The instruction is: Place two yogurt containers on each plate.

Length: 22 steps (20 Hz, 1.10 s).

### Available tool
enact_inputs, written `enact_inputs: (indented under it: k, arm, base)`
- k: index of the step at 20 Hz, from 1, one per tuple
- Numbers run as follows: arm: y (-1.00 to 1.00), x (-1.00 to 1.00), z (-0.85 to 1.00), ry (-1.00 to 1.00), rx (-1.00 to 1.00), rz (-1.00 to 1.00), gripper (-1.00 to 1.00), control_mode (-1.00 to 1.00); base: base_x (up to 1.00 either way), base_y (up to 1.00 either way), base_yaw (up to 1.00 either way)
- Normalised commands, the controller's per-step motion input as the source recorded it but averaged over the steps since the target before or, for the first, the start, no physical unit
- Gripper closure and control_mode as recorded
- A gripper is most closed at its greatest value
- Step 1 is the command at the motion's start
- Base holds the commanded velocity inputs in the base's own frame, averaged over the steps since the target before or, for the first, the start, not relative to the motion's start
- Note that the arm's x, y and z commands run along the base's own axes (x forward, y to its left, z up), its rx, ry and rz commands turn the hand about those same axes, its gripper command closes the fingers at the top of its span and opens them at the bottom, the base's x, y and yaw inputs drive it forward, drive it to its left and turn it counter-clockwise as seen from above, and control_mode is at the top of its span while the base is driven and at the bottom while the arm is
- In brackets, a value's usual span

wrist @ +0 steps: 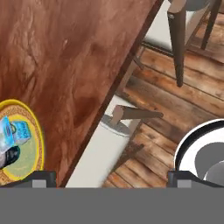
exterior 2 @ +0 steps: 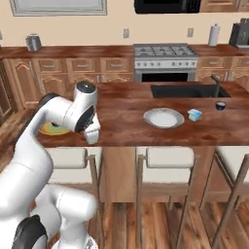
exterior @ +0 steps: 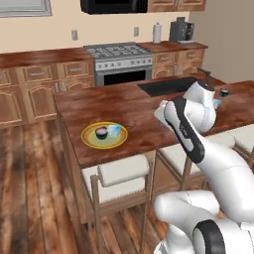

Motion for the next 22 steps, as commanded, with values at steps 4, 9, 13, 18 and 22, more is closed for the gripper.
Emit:
enact_inputs:
  k: [4, 9, 13, 18, 22]
  arm:
    - [0.00, 0.00, 0.00, 0.00, 0.00, 0.00, -1.00, 1.00]
    - [0.00, 0.00, 0.00, 0.00, 0.00, 0.00, -1.00, 1.00]
    - [0.00, 0.00, 0.00, 0.00, 0.00, 0.00, -1.00, 1.00]
    - [0.00, 0.00, 0.00, 0.00, 0.00, 0.00, -1.00, 1.00]
    - [0.00, 0.00, 0.00, 0.00, 0.00, 0.00, -1.00, 1.00]
  base:
    - [0.02, -1.00, -0.32]
    - [0.41, -0.67, 0.04]
    - [0.44, -0.64, 0.24]
    - [0.64, -0.52, 0.40]
    - [0.73, -0.34, 0.47]
